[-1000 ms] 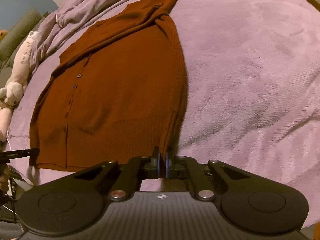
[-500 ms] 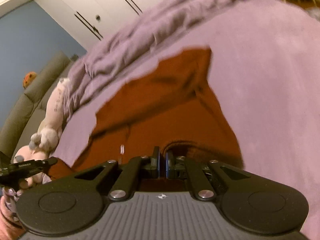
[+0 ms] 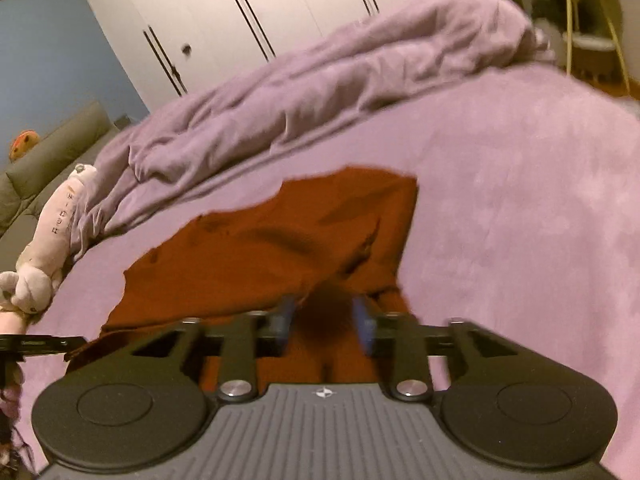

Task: Fold small clothes
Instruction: 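Lift the hem with both tools and fold it toward the collar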

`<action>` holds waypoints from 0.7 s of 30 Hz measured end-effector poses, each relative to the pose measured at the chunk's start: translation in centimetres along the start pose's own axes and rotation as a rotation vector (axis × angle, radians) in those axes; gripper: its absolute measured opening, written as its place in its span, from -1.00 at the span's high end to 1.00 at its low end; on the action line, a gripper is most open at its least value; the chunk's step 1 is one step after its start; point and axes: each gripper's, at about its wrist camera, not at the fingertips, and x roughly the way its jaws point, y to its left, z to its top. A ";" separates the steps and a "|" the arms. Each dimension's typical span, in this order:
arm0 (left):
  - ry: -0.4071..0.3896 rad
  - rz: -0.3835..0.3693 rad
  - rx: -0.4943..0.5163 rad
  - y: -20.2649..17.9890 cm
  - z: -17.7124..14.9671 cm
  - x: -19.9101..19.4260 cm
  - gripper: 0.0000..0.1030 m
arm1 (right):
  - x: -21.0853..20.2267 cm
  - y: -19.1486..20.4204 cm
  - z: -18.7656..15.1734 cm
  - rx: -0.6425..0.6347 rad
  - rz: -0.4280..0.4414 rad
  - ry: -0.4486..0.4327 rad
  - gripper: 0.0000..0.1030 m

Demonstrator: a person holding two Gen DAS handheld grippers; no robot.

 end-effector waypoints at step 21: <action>0.095 -0.048 0.219 -3.5 -0.3 5.6 0.45 | 4.6 0.8 -0.4 -0.238 -0.058 0.140 0.19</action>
